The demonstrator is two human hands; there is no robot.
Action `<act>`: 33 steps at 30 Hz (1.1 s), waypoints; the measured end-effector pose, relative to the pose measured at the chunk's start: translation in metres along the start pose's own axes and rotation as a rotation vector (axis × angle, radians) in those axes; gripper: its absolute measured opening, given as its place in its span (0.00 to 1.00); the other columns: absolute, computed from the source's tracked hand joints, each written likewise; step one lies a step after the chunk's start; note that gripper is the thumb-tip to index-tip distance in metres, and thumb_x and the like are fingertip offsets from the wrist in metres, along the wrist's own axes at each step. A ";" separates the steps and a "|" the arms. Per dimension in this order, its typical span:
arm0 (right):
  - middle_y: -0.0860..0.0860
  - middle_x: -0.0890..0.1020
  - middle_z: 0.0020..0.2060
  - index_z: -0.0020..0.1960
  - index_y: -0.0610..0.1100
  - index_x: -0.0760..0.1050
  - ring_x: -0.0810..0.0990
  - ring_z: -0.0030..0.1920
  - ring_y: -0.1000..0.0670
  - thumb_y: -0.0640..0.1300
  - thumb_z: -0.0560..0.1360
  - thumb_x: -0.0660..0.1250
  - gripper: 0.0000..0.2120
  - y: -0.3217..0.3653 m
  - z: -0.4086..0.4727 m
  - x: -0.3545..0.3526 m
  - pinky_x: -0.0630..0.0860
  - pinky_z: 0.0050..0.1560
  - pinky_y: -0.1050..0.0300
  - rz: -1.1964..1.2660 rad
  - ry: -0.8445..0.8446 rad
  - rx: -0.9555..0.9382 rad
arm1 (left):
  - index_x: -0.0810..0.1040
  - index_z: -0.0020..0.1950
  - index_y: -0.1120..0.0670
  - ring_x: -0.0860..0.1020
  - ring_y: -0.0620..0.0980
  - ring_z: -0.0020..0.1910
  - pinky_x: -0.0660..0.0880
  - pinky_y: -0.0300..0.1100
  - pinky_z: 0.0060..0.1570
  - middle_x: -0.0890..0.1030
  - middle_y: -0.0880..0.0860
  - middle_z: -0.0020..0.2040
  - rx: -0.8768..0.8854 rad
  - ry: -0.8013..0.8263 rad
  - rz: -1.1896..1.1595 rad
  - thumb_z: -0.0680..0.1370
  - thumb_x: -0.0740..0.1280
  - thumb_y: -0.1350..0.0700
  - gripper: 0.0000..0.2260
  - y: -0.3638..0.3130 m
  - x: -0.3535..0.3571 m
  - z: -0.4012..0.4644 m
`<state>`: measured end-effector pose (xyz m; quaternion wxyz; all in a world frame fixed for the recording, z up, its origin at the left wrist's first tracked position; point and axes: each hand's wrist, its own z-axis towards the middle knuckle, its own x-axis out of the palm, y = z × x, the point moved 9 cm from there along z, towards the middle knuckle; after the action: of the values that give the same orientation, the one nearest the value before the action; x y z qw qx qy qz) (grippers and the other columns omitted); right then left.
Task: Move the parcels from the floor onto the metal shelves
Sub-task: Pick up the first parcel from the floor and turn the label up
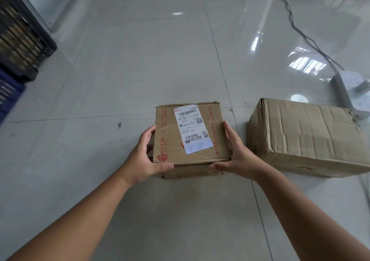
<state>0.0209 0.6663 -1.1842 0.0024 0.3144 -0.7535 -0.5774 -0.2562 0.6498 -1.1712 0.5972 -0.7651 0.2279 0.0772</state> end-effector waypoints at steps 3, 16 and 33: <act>0.62 0.53 0.81 0.85 0.61 0.33 0.59 0.84 0.53 0.49 0.65 0.86 0.71 0.002 0.002 0.001 0.74 0.75 0.55 0.000 0.016 -0.005 | 0.49 0.87 0.45 0.75 0.19 0.58 0.72 0.17 0.50 0.67 0.33 0.72 -0.015 0.019 -0.006 0.70 0.83 0.63 0.56 -0.001 0.002 0.001; 0.63 0.50 0.79 0.85 0.56 0.33 0.51 0.82 0.58 0.57 0.60 0.84 0.73 0.001 0.004 -0.003 0.56 0.78 0.63 -0.063 0.014 -0.056 | 0.42 0.87 0.42 0.69 0.12 0.61 0.72 0.23 0.64 0.65 0.29 0.72 -0.023 0.079 -0.070 0.66 0.85 0.66 0.65 0.004 0.009 0.003; 0.66 0.63 0.79 0.84 0.65 0.39 0.69 0.69 0.79 0.53 0.62 0.86 0.68 0.005 -0.004 -0.005 0.72 0.66 0.74 -0.027 -0.064 -0.095 | 0.45 0.84 0.33 0.72 0.37 0.78 0.72 0.36 0.75 0.66 0.32 0.79 0.037 0.018 -0.081 0.62 0.88 0.54 0.65 -0.004 0.005 -0.002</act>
<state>0.0246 0.6660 -1.1766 -0.0147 0.3054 -0.7207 -0.6222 -0.2508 0.6471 -1.1691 0.6118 -0.7633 0.2033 0.0420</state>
